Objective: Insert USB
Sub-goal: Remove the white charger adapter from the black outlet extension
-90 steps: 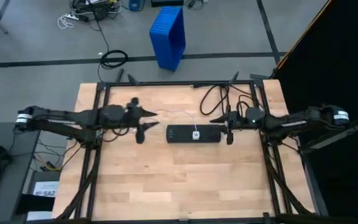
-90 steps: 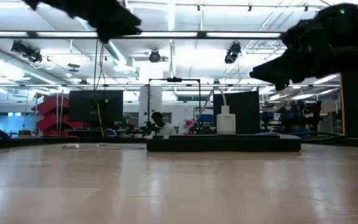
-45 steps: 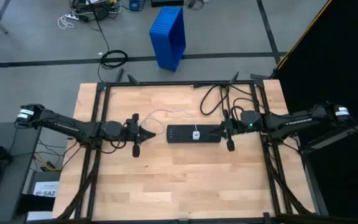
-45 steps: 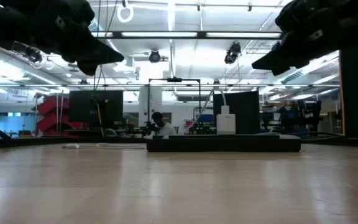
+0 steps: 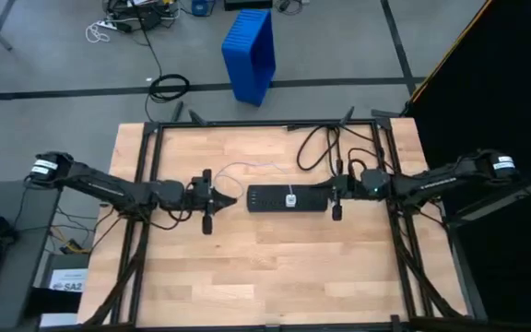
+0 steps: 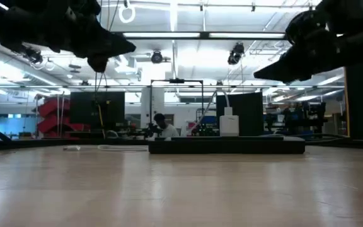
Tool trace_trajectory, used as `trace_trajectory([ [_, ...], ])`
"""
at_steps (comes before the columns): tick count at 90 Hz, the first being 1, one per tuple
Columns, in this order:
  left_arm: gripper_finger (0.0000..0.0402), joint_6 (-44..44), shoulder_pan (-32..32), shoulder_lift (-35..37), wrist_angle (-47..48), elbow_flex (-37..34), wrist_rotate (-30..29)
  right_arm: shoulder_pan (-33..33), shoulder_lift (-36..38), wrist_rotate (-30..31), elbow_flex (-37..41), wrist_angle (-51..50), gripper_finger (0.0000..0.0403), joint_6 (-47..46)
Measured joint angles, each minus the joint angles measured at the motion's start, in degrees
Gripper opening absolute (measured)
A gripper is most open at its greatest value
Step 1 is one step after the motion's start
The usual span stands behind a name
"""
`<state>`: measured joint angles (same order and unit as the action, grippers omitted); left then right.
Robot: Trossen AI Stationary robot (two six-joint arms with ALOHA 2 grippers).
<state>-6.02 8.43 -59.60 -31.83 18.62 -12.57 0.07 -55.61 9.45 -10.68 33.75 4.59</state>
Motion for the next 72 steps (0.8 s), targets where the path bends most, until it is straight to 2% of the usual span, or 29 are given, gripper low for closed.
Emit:
trace_trajectory([
  [36, 0.0000, -0.03, -0.07, -1.16, -0.87, 0.02, -0.03, 0.00, -0.33, 0.02, -0.02, 1.41, 0.0002, -0.03],
  [47, 0.0000, -0.03, -0.07, -1.20, -1.15, 0.02, -0.10, 0.00, -0.42, 1.89, -0.02, 1.55, 0.0004, -0.01],
  [61, 0.0003, 1.26, -0.07, -1.20, -1.73, 0.02, -4.10, 0.03, -0.42, 2.94, -0.02, 1.56, 0.0001, 0.40],
  [72, 0.0022, 1.26, -0.09, -1.20, -1.60, 0.02, -5.25, 0.03, -0.42, 2.94, -0.02, 1.66, 0.0003, 0.45],
])
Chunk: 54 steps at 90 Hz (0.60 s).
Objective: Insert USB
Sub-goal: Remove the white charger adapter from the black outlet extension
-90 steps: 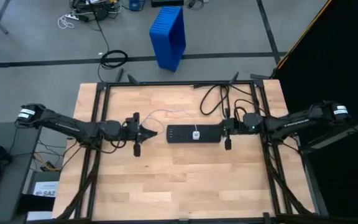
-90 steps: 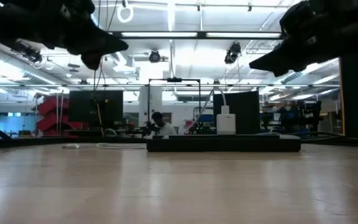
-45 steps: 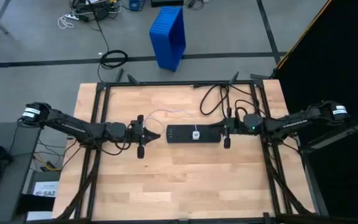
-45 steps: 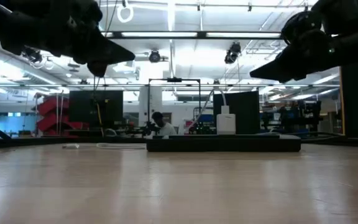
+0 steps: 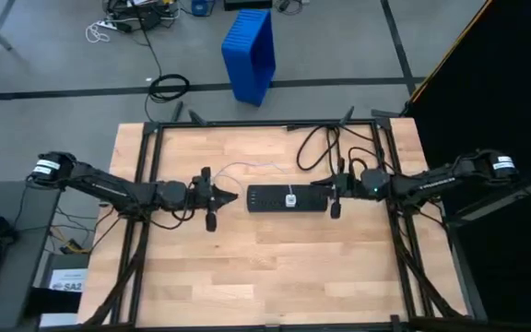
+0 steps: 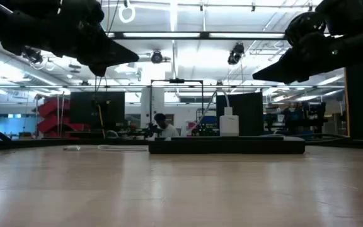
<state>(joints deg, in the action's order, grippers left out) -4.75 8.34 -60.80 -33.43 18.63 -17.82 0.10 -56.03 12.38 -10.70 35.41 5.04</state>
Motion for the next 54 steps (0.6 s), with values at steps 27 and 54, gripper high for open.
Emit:
trace_trajectory([
  [27, 0.0118, 0.02, 0.00, 0.00, -0.02, 0.00, -0.03, 0.00, 0.00, 0.26, 0.00, 0.49, 0.0006, 0.00],
  [54, 0.0200, -0.15, 0.00, -6.41, -8.36, 0.00, -0.57, 0.06, -0.11, 0.27, 0.00, 0.34, 0.0009, 0.09],
])
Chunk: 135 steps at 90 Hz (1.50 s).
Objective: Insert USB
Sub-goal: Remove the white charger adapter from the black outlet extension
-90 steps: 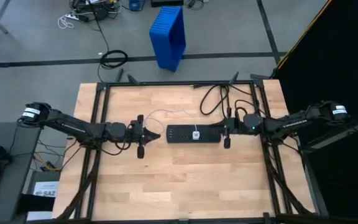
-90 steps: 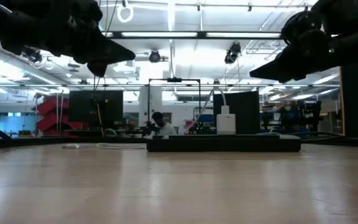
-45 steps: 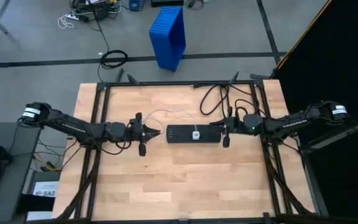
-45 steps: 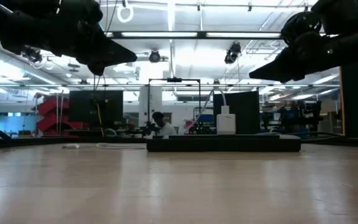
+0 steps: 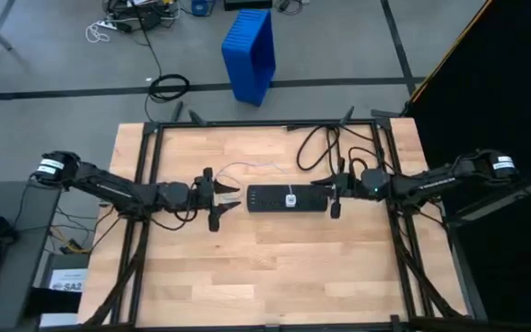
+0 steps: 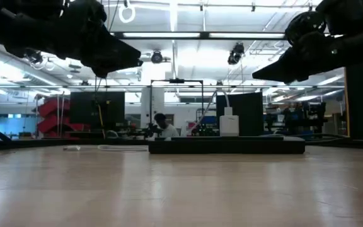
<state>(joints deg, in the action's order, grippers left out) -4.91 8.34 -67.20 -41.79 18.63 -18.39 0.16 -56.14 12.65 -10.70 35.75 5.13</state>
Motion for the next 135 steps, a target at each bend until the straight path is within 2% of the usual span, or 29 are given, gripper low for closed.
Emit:
trace_trajectory([
  [12, 0.0228, 0.52, -0.82, -5.49, -5.56, 0.88, 0.00, 0.47, 0.00, 0.01, 0.00, 0.00, 0.0004, 0.00],
  [53, 0.0298, 0.24, -5.29, -26.18, -6.06, 15.44, 0.01, 0.86, 0.00, -0.03, 0.00, -0.44, 0.0001, 0.00],
  [66, 0.0306, 2.64, -5.74, -31.97, -9.96, 19.94, 9.58, 0.86, -0.02, -0.05, 0.00, -0.72, 0.0003, -0.09],
  [72, 0.0306, 2.83, -6.03, -33.95, -10.12, 22.10, 12.06, 0.86, -0.02, -0.05, 0.00, -0.75, 0.0005, -0.51],
  [95, 0.0306, -1.42, -10.77, -41.19, -6.55, 25.08, 12.04, 0.86, -0.02, -0.18, 0.00, -0.75, 0.0004, -0.57],
  [123, 0.0306, -4.15, -12.46, -48.27, -14.15, 27.62, 20.92, 1.73, -0.02, -0.16, 0.00, -0.68, 0.0006, -1.61],
  [135, 0.0306, -4.37, -12.46, -51.02, -14.11, 31.32, 21.55, 2.03, -0.09, -0.16, 0.00, -0.70, 0.0004, -2.51],
])
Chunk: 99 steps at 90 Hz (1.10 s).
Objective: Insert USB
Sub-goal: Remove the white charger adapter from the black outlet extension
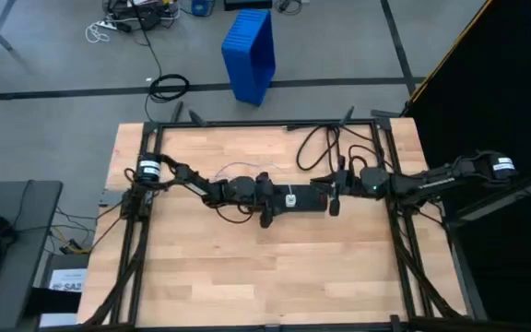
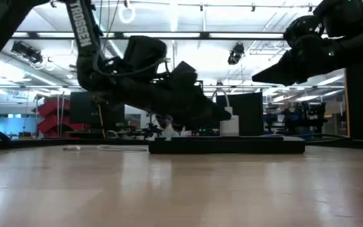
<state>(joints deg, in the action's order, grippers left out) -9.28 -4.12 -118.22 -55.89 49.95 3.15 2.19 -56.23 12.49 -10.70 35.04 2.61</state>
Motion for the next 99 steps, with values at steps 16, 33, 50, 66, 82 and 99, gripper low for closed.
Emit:
trace_trajectory([
  [16, 0.0306, 0.04, 0.04, -2.11, 1.00, 2.80, -0.12, 0.00, -2.01, -0.15, -0.02, -0.04, 0.0004, 0.03],
  [33, 0.0284, 1.43, 0.04, -2.22, 4.06, 3.17, -2.34, 0.68, -5.35, -0.17, -0.02, 0.31, 0.0008, 0.50],
  [50, 0.0230, 2.89, 0.04, -2.22, 3.00, 3.17, -2.49, 1.42, -8.38, -0.16, -0.02, 2.64, 0.0007, 0.57],
  [66, 0.0173, 3.31, 0.07, -2.22, 2.63, 3.17, -2.47, 1.46, -11.48, -1.42, -0.02, 2.31, 0.0009, -0.42],
  [82, 0.0127, 4.93, 0.07, -2.22, 2.49, 3.17, -2.57, 2.03, -15.85, -7.41, -0.02, 2.23, 0.0002, 0.92],
  [99, 0.0127, 4.94, 0.09, -2.20, 2.56, 3.17, -2.68, 3.60, -22.08, -8.26, -1.18, 2.39, 0.0001, 0.63],
])
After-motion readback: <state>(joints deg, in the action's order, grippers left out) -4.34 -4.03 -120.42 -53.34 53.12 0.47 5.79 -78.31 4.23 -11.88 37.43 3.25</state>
